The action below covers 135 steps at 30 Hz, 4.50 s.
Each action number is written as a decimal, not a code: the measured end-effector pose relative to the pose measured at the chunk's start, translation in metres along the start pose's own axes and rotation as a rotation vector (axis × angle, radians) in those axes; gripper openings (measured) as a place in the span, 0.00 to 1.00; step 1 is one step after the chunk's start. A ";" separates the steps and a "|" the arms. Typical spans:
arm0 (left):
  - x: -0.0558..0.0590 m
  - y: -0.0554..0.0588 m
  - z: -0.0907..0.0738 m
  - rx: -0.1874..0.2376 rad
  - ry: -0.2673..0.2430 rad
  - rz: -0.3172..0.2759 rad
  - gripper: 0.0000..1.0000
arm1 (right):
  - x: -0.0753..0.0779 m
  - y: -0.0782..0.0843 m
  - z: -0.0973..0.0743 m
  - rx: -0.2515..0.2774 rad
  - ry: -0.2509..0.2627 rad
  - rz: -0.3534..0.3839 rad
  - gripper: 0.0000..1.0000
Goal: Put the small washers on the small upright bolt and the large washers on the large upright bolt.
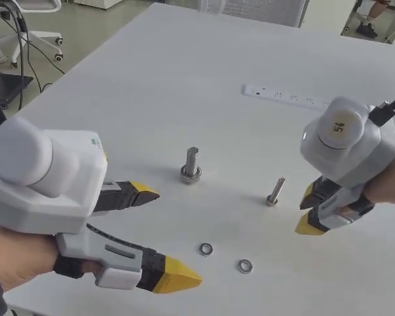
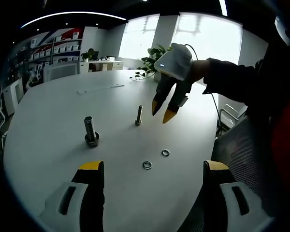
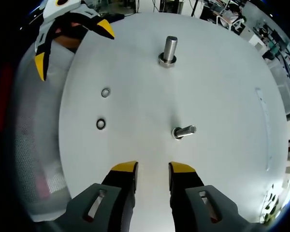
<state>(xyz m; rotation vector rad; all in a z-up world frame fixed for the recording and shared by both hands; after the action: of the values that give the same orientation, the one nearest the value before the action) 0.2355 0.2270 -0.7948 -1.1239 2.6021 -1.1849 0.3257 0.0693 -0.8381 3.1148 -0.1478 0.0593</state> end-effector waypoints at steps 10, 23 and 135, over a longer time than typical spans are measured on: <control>0.002 -0.001 -0.001 0.004 0.000 0.009 0.84 | -0.035 -0.013 0.002 0.026 -0.032 -0.037 0.27; 0.002 -0.002 -0.001 0.009 0.000 0.017 0.84 | -0.068 -0.040 0.012 0.033 -0.070 -0.122 0.27; 0.002 -0.006 -0.001 0.013 0.001 0.016 0.83 | -0.005 0.009 -0.019 -0.007 0.049 -0.016 0.14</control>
<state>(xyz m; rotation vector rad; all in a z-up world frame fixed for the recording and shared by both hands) 0.2369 0.2236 -0.7898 -1.0977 2.5954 -1.1978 0.3189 0.0608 -0.8193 3.1041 -0.1226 0.1338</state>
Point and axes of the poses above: the centre of the closed fingertips' face, and the gripper's own axes: z roughly forward along the fingers, x roughly to its right, y roughly out of its underside, the point moved 1 cm from there along -z, roughly backward along the fingers, and after that the axes turned 15 degrees about -x, right-handed, at the moved point
